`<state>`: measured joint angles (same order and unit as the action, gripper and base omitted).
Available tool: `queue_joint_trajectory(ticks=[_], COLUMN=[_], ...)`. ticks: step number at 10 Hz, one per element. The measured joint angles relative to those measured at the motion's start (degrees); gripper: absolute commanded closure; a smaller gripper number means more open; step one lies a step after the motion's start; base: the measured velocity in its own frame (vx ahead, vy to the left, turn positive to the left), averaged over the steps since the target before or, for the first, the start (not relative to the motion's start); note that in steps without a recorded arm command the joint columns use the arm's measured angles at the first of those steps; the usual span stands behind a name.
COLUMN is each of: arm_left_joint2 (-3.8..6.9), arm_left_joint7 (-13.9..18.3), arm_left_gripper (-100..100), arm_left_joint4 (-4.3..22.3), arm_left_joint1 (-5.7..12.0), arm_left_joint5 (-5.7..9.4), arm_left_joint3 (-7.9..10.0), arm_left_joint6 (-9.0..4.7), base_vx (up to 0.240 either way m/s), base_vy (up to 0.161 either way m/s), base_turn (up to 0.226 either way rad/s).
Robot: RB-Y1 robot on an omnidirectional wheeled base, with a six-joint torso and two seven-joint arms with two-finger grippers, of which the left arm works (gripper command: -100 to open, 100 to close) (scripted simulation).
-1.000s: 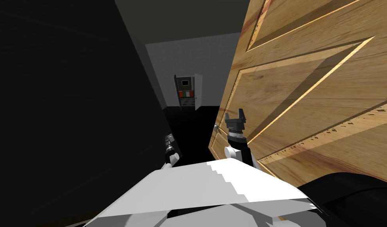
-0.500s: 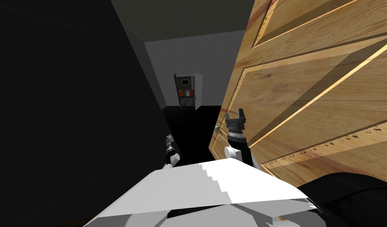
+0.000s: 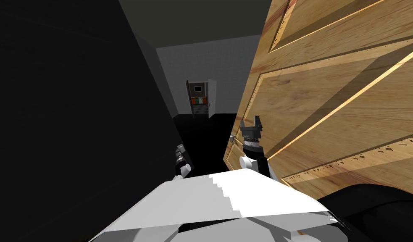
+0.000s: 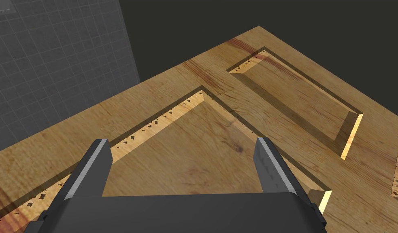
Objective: Push the door open
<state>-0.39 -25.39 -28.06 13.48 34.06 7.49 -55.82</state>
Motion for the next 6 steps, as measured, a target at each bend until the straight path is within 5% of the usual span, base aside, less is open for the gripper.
queue_joint_trajectory(ticks=[3, 5, 6], arm_left_joint2=[2.21, 2.14, 1.79], arm_left_joint7=[1.34, 2.45, 2.49], arm_left_gripper=[-100, -100, -100], arm_left_joint4=[1.69, 3.26, 1.86], arm_left_joint1=[1.39, 2.61, 1.91], arm_left_joint5=[-1.69, -3.36, -3.81], arm_left_joint3=[0.53, 1.05, 1.19], arm_left_joint6=[-0.07, -0.14, 0.42], base_vx=[-0.179, -0.155, -0.116], base_vy=[0.018, -0.061, -0.096], base_turn=[0.152, 0.149, 0.09])
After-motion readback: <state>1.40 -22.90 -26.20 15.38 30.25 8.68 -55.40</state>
